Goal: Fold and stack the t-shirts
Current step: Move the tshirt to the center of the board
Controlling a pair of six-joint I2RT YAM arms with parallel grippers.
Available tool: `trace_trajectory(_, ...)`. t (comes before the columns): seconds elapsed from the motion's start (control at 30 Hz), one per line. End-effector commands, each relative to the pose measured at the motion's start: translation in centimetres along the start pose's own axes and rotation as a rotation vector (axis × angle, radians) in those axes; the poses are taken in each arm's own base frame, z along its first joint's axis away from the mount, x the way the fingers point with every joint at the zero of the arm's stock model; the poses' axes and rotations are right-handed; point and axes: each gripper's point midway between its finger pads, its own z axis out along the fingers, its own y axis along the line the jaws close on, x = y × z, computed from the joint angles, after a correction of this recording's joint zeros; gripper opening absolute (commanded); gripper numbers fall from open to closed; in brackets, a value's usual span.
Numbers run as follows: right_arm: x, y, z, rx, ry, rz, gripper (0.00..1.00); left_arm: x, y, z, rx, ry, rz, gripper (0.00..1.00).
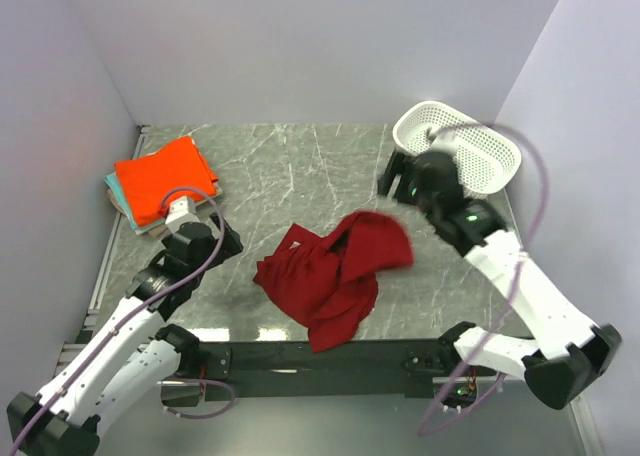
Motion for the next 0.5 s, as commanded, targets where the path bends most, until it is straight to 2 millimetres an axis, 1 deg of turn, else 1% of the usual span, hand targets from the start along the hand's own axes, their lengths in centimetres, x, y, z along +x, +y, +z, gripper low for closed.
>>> trace_trajectory(0.0, 7.7, -5.6, 0.4, 0.191, 0.176, -0.001, 0.81, 0.3, -2.1, 0.8, 0.091, 0.023, 0.043, 0.99)
trace_trajectory(0.03, 8.8, -5.9, 0.3, 0.185, 0.196, 0.004, 0.81, 0.5, -2.5, 0.9, 0.108, 0.031, 0.045, 0.99)
trace_trajectory(0.07, 11.0, -6.7, 0.4, 0.197, 0.239, 0.006, 0.81, 1.0, -2.7, 1.1, 0.121, 0.049, 0.044, 0.99)
trace_trajectory(0.1, 12.3, -6.6, 0.4, 0.17, 0.273, 0.018, 0.8, 1.8, -3.0, 1.2, 0.143, 0.084, 0.047, 0.98)
trace_trajectory(0.13, 13.1, -6.6, 0.3, 0.155, 0.283, 0.031, 0.8, 2.0, -3.6, 1.4, 0.167, 0.092, 0.037, 0.97)
trace_trajectory(0.17, 14.8, -7.1, 0.5, 0.158, 0.313, 0.049, 0.79, 2.7, -3.7, 1.5, 0.182, 0.115, 0.04, 0.97)
trace_trajectory(0.2, 15.7, -7.2, 0.5, 0.153, 0.331, 0.062, 0.79, 3.4, -3.7, 1.7, 0.189, 0.141, 0.043, 0.95)
trace_trajectory(0.23, 16.8, -6.7, 0.4, 0.118, 0.366, 0.083, 0.78, 4.2, -4.2, 1.6, 0.218, 0.174, 0.037, 0.93)
trace_trajectory(0.27, 18.2, -7.1, 0.6, 0.124, 0.39, 0.104, 0.77, 5.1, -3.8, 1.8, 0.213, 0.203, 0.038, 0.92)
trace_trajectory(0.33, 19.9, -6.7, 0.6, 0.09, 0.437, 0.13, 0.75, 6.5, -3.7, 2.0, 0.213, 0.254, 0.02, 0.88)
trace_trajectory(0.37, 20.8, -6.9, 0.8, 0.091, 0.449, 0.146, 0.75, 7.4, -3.3, 2.2, 0.207, 0.28, 0.021, 0.87)
trace_trajectory(0.4, 21.3, -6.8, 0.9, 0.084, 0.462, 0.157, 0.74, 8.1, -3.1, 2.3, 0.205, 0.301, 0.018, 0.84)
trace_trajectory(0.47, 22.7, -6.7, 1.1, 0.067, 0.499, 0.16, 0.73, 9.2, -3.1, 2.3, 0.219, 0.342, 0.001, 0.83)
